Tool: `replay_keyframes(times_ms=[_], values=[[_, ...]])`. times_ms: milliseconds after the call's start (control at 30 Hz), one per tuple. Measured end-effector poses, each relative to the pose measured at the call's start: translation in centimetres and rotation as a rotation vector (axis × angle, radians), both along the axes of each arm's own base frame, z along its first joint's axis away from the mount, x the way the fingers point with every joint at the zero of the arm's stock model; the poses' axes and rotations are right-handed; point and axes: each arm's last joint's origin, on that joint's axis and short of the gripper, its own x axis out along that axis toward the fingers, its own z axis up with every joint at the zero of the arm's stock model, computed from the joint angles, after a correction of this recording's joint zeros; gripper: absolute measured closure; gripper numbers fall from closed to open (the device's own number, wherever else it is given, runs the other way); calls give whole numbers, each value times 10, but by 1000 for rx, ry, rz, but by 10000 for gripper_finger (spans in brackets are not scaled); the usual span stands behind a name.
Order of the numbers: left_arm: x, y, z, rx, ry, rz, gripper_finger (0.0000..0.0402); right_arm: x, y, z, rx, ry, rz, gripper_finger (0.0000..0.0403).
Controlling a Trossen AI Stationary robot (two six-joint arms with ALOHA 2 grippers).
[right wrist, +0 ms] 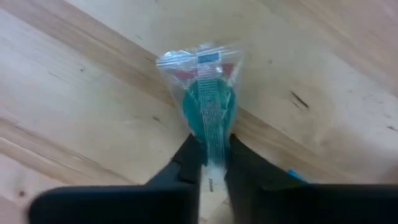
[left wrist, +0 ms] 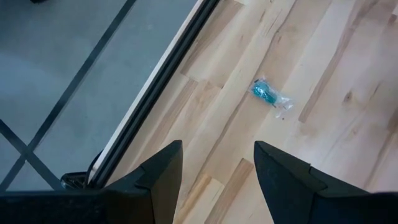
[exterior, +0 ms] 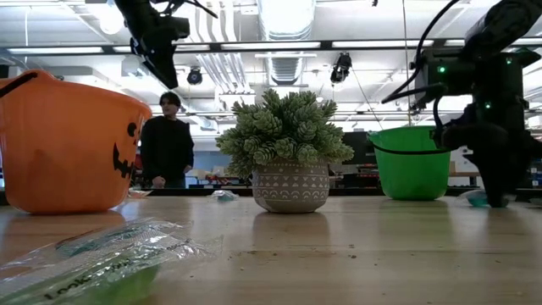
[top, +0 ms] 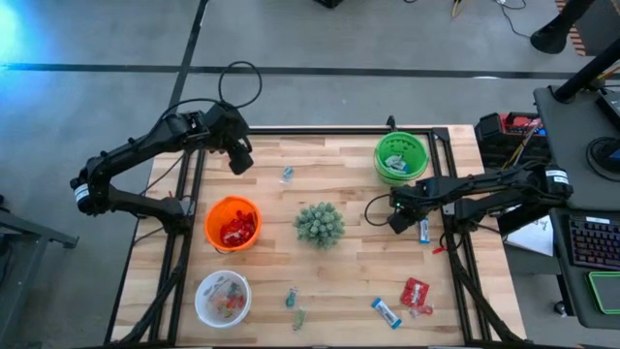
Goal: Sort candy
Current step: Put the blue gummy into the white bucket
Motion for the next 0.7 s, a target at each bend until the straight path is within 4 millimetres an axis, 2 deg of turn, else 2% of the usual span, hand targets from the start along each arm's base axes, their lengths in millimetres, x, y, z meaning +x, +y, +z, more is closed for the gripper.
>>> replay_keyframes(times_ms=[267, 400, 500, 700], values=[[-2, -1, -1, -17, 19, 9, 221, -1, 1, 10, 35, -56, -79, 385], [-2, -2, -2, -32, 16, -8, 221, 13, 0, 38, 31, -188, -87, 385], [-4, -6, 2, -92, -50, -84, 221, 27, -1, 63, 21, -287, -75, 386], [-16, -17, 15, -127, -150, -159, 221, 54, 4, 111, -49, -438, 16, 386]])
